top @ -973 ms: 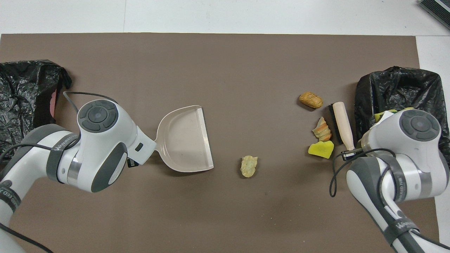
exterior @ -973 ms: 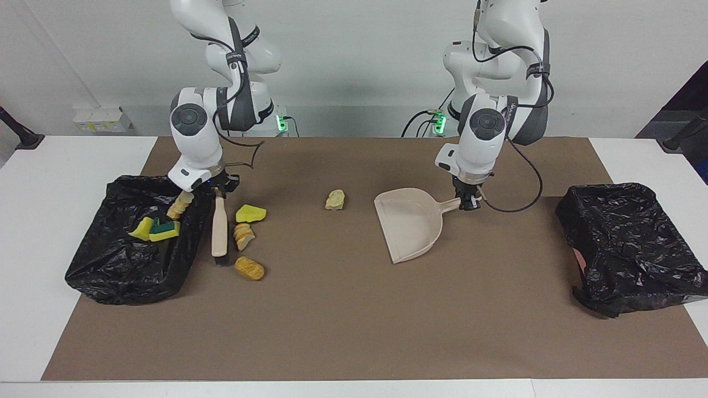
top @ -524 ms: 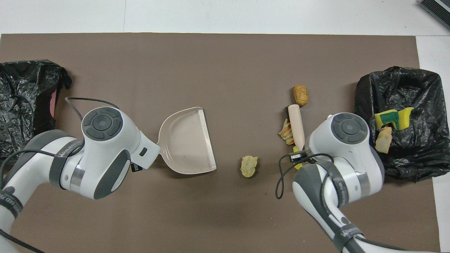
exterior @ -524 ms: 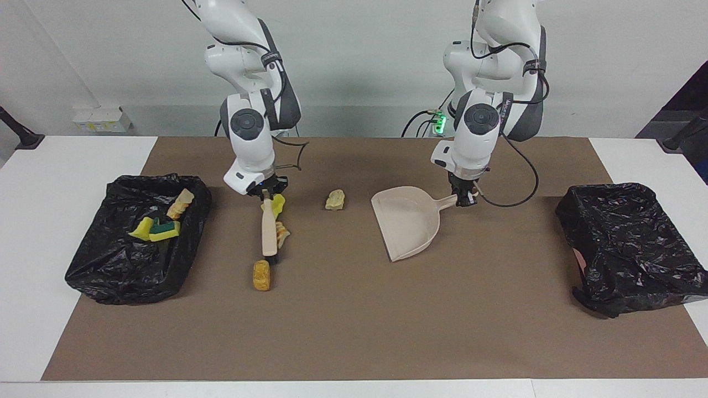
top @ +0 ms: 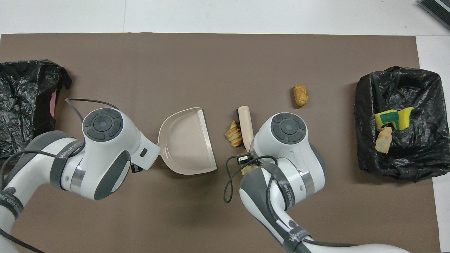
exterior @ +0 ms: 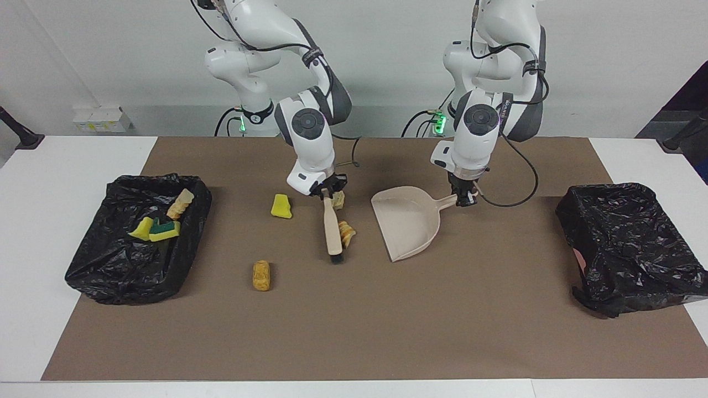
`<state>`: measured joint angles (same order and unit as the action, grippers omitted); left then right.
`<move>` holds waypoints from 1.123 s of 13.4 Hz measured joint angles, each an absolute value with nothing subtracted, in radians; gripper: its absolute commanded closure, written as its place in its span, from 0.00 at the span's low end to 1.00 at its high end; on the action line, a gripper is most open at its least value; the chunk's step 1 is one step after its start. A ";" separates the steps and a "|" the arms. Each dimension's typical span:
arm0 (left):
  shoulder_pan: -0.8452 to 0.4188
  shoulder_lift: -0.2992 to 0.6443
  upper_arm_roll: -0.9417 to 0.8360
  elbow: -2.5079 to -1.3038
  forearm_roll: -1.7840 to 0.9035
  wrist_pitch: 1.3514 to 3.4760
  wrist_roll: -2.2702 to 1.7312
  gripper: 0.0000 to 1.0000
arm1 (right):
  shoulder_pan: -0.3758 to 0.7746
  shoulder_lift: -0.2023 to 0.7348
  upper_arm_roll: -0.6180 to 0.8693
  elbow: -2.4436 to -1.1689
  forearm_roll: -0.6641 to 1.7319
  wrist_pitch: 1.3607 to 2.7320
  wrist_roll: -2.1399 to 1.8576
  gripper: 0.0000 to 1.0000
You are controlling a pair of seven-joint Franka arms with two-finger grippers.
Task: Sweep and dump trash in bin
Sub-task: 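Sweep the remaining crumbs toward the dustpan with the right gripper's brush, then lift the brush back and sweep more crumbs into the dustpan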
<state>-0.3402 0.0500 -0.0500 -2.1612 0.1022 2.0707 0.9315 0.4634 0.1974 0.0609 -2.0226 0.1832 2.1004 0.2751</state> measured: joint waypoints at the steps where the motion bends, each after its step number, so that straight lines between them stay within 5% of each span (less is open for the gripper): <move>1: -0.340 0.044 -0.049 -2.175 0.102 2.086 0.927 1.00 | 0.483 0.199 0.062 -2.010 0.232 2.101 0.275 1.00; 4: -0.340 0.026 -0.048 -2.205 0.102 2.113 0.913 1.00 | 0.499 0.192 0.058 -1.936 0.290 2.042 0.275 1.00; 8: -0.340 0.020 -0.048 -2.214 0.102 2.119 0.904 1.00 | 0.384 0.147 0.037 -1.885 0.211 1.904 0.265 1.00; 15: -0.340 0.016 -0.048 -2.219 0.102 2.122 0.901 1.00 | 0.193 0.190 0.032 -1.849 -0.178 1.955 0.093 1.00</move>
